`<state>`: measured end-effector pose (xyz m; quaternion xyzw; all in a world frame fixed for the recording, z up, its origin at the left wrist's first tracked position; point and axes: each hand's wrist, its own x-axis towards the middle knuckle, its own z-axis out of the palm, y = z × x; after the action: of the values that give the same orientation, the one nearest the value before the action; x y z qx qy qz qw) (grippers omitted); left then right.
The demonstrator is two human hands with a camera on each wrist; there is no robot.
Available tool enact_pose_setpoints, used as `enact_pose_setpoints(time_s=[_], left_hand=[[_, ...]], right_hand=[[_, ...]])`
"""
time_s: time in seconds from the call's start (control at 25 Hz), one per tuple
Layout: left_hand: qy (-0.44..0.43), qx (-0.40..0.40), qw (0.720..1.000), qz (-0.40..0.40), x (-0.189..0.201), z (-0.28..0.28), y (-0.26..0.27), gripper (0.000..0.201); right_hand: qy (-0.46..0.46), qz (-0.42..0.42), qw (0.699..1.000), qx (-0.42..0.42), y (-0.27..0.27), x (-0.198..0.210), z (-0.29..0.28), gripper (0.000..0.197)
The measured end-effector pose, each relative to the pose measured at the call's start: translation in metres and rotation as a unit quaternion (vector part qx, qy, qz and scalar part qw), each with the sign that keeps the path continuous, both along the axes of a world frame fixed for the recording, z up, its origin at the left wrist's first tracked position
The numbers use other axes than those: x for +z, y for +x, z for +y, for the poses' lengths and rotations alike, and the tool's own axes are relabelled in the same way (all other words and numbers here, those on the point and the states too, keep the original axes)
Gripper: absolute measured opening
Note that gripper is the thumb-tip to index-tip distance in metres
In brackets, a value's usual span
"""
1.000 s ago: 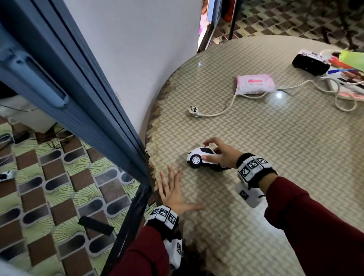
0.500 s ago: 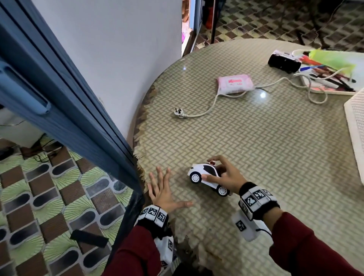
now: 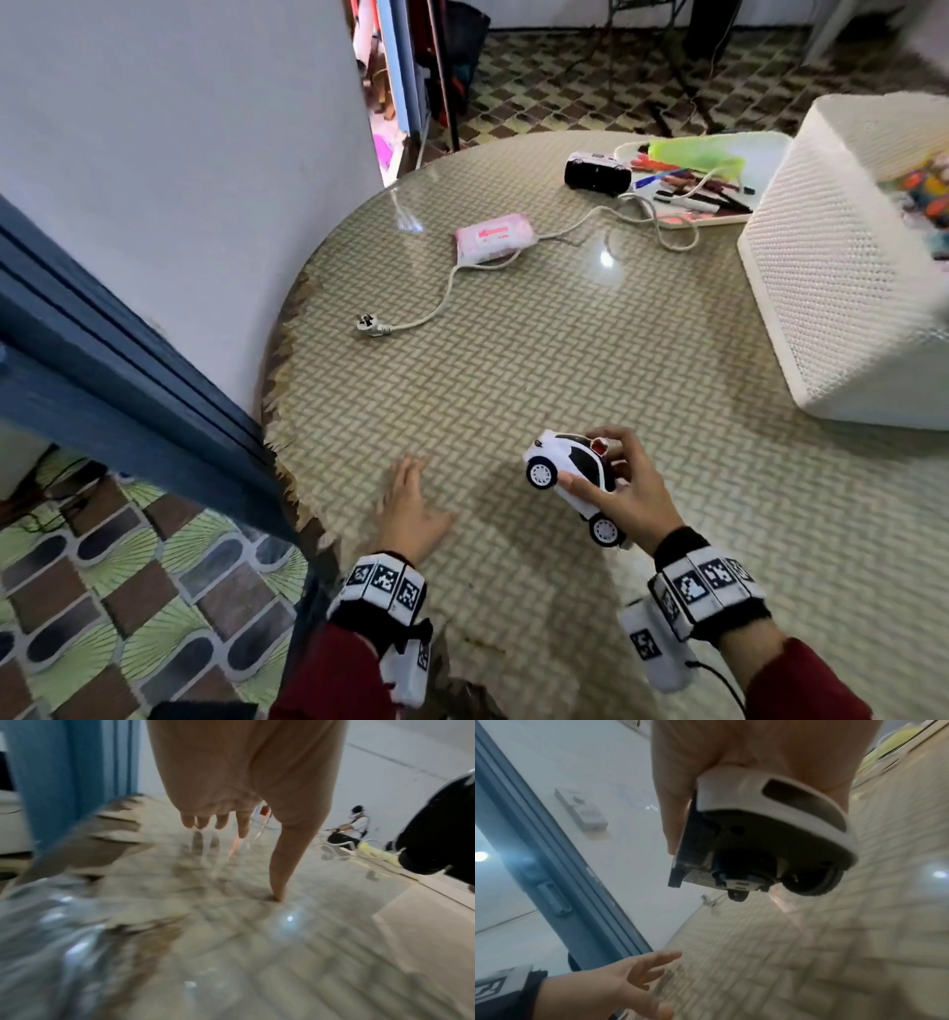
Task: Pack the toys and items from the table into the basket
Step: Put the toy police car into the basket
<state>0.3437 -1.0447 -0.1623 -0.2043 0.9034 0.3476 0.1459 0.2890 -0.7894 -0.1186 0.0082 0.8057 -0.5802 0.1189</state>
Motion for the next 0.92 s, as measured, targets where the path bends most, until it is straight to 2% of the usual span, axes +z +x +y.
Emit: enact_pose_setpoints(time_s=[0.16,0.36,0.56,0.72,0.92], left_hand=[[0.087,-0.009,0.991,0.1,0.024,0.091,-0.01,0.061],[0.142,-0.031,0.98,0.138,0.051,0.214,-0.016,0.051],[0.177,-0.064,0.967,0.171,0.066,0.329,0.002,0.044],[0.184,-0.098,0.957,0.204,0.074,0.391,0.01,0.04],[0.179,-0.149,0.943,0.236,0.09,0.435,-0.005,0.04]], right_hand=[[-0.005,0.049,0.996,-0.071,0.015,0.008,0.08,0.05],[0.002,0.08,0.991,-0.111,0.035,0.018,0.197,0.051],[0.012,0.084,0.984,-0.154,0.07,0.024,0.312,0.051],[0.026,0.086,0.977,-0.193,0.094,0.027,0.378,0.051],[0.013,0.104,0.957,-0.272,0.11,0.028,0.429,0.052]])
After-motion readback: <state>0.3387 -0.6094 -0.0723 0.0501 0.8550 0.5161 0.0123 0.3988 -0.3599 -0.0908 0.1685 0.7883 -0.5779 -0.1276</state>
